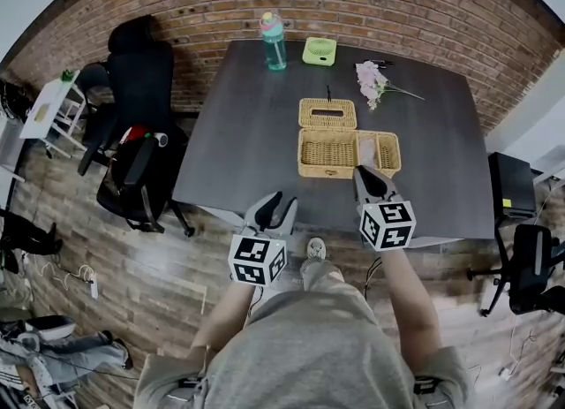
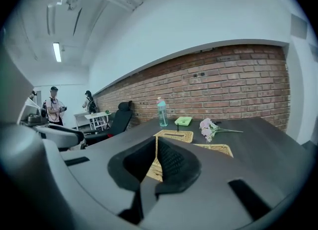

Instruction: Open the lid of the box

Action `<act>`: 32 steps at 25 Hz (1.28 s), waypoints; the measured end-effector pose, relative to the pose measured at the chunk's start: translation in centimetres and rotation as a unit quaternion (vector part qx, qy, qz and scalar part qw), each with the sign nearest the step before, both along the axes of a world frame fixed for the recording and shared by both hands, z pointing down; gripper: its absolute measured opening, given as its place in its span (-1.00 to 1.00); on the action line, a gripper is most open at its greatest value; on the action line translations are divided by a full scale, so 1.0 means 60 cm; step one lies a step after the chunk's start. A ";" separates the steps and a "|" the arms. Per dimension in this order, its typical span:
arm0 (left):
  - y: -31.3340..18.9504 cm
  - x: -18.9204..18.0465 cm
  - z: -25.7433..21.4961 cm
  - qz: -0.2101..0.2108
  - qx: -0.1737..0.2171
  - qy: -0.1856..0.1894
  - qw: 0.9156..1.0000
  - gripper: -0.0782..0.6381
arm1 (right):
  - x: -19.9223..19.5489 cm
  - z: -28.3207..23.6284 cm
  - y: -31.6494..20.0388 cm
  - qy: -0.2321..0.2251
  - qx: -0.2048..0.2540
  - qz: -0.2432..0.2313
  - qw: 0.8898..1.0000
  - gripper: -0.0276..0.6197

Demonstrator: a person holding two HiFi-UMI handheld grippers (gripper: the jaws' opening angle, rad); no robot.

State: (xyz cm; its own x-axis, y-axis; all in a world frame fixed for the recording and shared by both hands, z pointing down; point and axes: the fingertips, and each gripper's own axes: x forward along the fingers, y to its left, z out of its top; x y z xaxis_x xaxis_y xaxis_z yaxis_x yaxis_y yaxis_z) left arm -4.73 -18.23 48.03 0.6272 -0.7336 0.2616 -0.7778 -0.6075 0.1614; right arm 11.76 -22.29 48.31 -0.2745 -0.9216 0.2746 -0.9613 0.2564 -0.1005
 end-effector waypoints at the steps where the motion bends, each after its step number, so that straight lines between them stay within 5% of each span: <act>1: 0.012 -0.003 -0.002 0.000 0.002 0.000 1.000 -0.41 | -0.006 -0.003 0.016 -0.001 0.003 -0.001 1.000 -0.87; 32: 0.275 -0.072 -0.014 -0.008 0.024 0.020 0.999 -0.69 | -0.106 -0.031 0.355 -0.016 0.057 -0.016 0.998 -0.91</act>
State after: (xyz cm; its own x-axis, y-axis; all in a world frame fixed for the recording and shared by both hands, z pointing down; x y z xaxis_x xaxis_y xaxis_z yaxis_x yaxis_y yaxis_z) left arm -9.03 -1.75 47.19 0.6238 -0.7552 0.2011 -0.7815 -0.6023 0.1627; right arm 5.39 -0.98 46.44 -0.3120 -0.9367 0.1592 -0.9490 0.2993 -0.0990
